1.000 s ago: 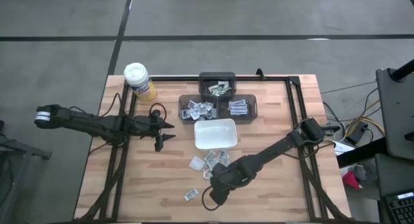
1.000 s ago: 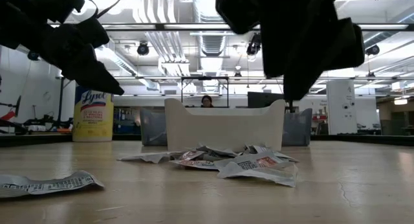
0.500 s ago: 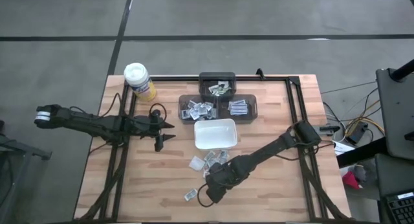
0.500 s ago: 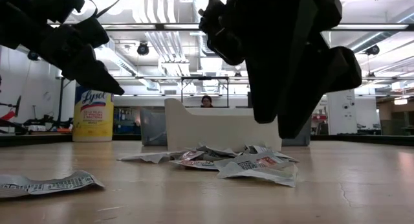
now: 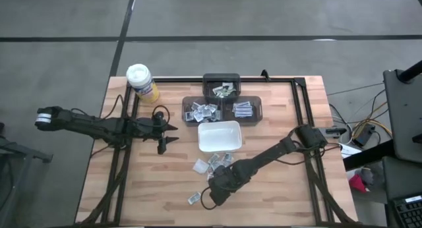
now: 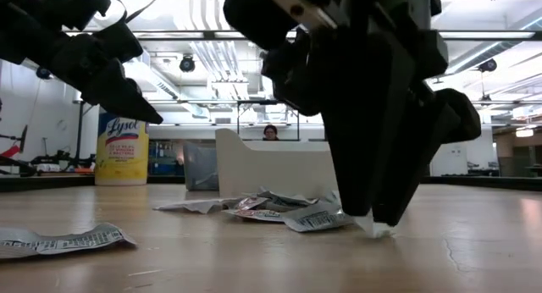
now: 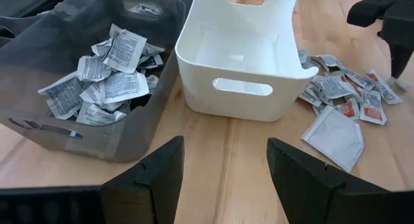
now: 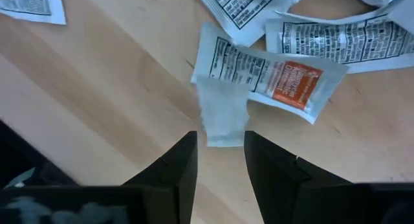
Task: Pick & Place First Aid Supplies
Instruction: Put the green bandage into the top black bin
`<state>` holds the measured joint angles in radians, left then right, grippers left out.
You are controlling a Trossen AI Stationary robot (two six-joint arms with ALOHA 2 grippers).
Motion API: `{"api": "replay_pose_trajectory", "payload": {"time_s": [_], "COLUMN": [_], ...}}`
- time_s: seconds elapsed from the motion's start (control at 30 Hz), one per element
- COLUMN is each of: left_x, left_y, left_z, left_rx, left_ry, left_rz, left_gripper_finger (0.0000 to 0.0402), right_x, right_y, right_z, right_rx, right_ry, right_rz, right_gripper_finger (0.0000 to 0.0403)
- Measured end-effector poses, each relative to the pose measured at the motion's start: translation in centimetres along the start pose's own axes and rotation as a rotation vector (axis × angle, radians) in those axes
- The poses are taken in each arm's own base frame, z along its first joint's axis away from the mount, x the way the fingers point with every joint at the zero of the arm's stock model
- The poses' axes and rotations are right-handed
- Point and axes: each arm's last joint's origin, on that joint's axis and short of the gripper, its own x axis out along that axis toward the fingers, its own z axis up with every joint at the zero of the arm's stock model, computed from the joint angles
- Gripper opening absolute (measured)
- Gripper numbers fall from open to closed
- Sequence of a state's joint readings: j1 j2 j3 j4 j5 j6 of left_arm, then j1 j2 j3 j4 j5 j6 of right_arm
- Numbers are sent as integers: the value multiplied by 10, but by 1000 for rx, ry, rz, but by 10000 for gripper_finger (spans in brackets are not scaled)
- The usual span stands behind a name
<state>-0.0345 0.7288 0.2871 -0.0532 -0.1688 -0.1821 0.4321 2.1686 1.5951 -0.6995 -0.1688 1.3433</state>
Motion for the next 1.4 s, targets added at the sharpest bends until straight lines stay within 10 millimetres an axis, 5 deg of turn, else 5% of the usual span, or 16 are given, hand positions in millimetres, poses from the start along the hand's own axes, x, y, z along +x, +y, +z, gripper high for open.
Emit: {"api": "replay_pose_trajectory", "payload": {"time_s": [1.4], "left_x": [1], "left_y": [0], "left_z": [-2], "left_rx": [6], "left_ry": [-19], "left_rz": [-4], "left_gripper_finger": [216], "right_x": [2], "right_y": [-13], "right_z": [-5], "right_rx": [93], "right_ry": [104], "right_rz": [-127], "right_gripper_finger": [70]}}
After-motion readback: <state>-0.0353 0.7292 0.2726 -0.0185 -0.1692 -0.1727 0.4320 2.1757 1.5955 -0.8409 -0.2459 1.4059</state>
